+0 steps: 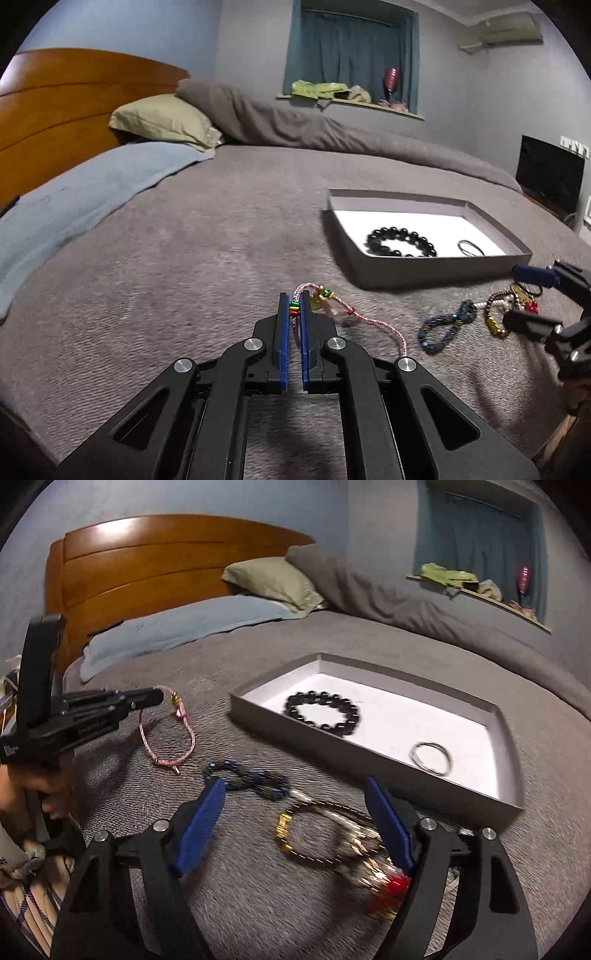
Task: Organize jewelry
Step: 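Close right tool on blue beaded bracelet while left tool lifts pink bracelet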
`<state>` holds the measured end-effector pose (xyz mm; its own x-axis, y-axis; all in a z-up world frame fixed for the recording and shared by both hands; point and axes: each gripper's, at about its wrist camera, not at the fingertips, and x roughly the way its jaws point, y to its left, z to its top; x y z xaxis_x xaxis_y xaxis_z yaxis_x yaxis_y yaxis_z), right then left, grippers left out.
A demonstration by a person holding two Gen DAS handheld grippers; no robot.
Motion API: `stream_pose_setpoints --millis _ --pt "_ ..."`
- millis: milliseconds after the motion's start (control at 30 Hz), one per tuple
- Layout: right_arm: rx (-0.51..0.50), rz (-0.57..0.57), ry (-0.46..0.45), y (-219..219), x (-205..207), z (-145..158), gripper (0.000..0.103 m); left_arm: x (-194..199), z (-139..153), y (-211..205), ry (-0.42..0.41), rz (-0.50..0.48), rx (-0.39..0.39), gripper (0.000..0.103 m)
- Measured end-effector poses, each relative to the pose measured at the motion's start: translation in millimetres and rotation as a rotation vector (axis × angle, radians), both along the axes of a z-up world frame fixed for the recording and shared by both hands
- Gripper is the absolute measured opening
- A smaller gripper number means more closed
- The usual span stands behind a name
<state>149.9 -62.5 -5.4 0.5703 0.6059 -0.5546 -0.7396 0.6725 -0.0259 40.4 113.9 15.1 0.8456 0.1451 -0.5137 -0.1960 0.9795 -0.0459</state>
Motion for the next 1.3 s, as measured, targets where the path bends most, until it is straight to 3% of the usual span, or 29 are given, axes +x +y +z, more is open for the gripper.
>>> stream_pose_setpoints --millis 433,633,667,733,1033,1067,1300 --pt "-0.213 0.074 -0.035 54 1 -25 0.077 -11 4 20 -0.022 0.046 -0.03 0.006" --pt "-0.238 0.107 -0.031 62 3 -28 0.043 -14 5 23 -0.029 0.047 -0.038 0.006" --pt "-0.232 0.104 -0.037 61 3 -26 0.027 -14 6 23 -0.031 0.048 -0.038 0.006" --pt "-0.206 0.1 -0.037 58 4 -22 0.015 -14 7 22 -0.039 0.047 -0.041 0.006" --pt "0.015 0.103 -0.012 31 8 12 0.014 -3 21 10 -0.097 0.014 -0.053 0.006" --pt "0.039 0.102 -0.01 27 9 17 0.0 -1 24 7 -0.108 0.005 -0.054 0.006" --pt "0.135 0.035 0.008 -3 26 37 0.0 16 40 -5 -0.165 -0.033 -0.064 0.006"
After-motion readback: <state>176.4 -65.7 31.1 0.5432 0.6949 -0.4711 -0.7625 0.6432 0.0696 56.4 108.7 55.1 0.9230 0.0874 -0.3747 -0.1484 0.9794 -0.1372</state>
